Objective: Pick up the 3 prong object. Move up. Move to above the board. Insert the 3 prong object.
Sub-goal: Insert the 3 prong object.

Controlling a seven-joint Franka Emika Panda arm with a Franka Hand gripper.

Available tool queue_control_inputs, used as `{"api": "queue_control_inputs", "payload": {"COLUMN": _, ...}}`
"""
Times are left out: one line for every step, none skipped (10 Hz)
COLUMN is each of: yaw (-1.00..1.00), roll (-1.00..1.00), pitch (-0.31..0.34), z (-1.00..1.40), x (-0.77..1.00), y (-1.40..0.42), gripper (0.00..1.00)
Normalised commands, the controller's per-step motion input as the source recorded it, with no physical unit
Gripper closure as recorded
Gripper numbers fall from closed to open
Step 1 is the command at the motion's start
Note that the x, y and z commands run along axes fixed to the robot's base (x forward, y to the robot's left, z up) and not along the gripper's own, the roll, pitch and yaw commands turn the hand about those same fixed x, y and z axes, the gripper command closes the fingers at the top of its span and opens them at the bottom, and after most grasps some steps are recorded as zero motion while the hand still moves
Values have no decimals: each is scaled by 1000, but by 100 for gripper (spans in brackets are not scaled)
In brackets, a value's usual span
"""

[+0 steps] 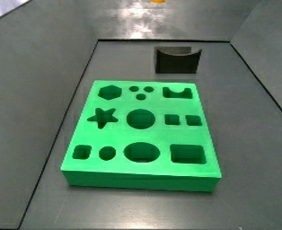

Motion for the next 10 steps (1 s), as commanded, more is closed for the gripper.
{"api": "queue_control_inputs", "payload": {"yaw": 134, "roll": 33, "pitch": 0, "z": -34, "x": 0, "y": 137, "gripper": 100}}
{"api": "queue_control_inputs", "payload": {"yaw": 154, "roll": 91, "pitch": -34, "z": -80, "x": 0, "y": 134, "gripper": 100}}
{"api": "queue_control_inputs", "payload": {"yaw": 183, "roll": 129, "pitch": -74, "z": -134, "x": 0, "y": 157, "gripper": 100}}
{"api": "queue_control_inputs", "payload": {"yaw": 217, "roll": 120, "pitch": -86, "z": -171, "x": 0, "y": 226, "gripper": 100}}
{"api": "queue_control_inputs", "payload": {"yaw": 231, "roll": 96, "pitch": -94, "z": -186, "x": 0, "y": 260, "gripper": 100}}
{"api": "queue_control_inputs", "payload": {"yaw": 214, "roll": 64, "pitch": -73, "z": -166, "x": 0, "y": 243, "gripper": 100}}
{"api": "queue_control_inputs", "payload": {"yaw": 189, "roll": 37, "pitch": -56, "z": -131, "x": 26, "y": 200, "gripper": 100}}
{"api": "queue_control_inputs", "payload": {"yaw": 151, "roll": 21, "pitch": -49, "z": -97, "x": 0, "y": 149, "gripper": 100}}
{"api": "queue_control_inputs", "payload": {"yaw": 117, "roll": 0, "pitch": -41, "z": -86, "x": 6, "y": 103, "gripper": 100}}
{"api": "queue_control_inputs", "payload": {"yaw": 69, "roll": 0, "pitch": -40, "z": -60, "x": 29, "y": 31, "gripper": 100}}
